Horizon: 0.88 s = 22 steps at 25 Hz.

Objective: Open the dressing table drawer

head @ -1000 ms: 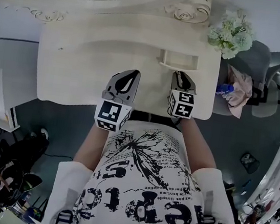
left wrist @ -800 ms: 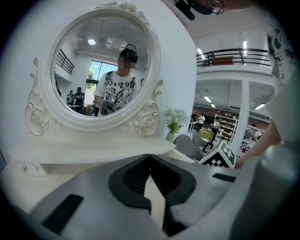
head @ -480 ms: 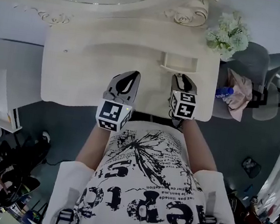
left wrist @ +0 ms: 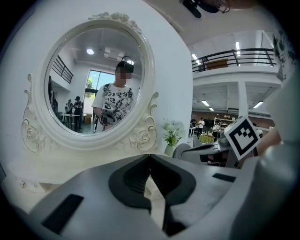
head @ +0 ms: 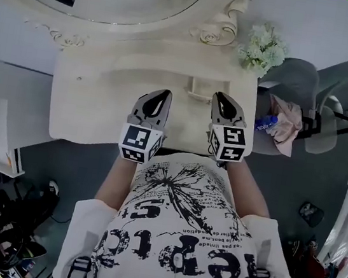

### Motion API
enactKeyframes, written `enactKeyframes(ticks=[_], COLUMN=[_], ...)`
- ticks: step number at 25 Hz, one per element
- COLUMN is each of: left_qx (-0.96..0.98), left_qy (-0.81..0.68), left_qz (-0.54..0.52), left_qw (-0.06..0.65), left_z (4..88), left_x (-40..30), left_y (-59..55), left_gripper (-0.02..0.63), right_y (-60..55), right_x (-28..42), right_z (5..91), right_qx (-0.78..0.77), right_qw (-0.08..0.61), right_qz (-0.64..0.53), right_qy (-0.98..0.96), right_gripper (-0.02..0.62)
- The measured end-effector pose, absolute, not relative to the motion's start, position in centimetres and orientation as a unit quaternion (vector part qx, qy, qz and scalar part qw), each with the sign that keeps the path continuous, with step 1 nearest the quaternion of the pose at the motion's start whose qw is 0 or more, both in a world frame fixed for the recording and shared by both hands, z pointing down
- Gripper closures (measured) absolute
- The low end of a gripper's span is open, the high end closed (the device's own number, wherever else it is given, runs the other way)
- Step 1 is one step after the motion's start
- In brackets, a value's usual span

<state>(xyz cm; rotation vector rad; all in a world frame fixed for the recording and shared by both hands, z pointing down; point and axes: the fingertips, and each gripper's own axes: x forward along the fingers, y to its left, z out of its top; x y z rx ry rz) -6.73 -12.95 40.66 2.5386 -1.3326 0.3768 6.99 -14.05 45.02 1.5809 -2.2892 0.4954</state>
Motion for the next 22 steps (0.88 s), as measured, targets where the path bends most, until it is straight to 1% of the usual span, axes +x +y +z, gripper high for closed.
enactKeyframes(ticks=[6,12,22], left_qx=[0.871,0.871,0.87], left_qy=[-0.468,-0.476,-0.48], left_qz=[0.111,0.09,0.086], left_qw=[0.102,0.079,0.07], left_z=[37.6,34.4,33.4], left_x=[-6.7,-6.6,-6.3], left_y=[-13.8,-14.9,-15.6], left_gripper=[0.588,0.588,0.588], right_y=[-14.7,-14.5,-15.2], right_x=[7.9,8.2,9.4], right_z=[38.2,33.4,33.1], right_qx=[0.573,0.567,0.569], right_qw=[0.089,0.052,0.02], right_qz=[0.11,0.032,0.066], right_qy=[-0.807,-0.821,-0.82], right_gripper=[0.575,0.578,0.578])
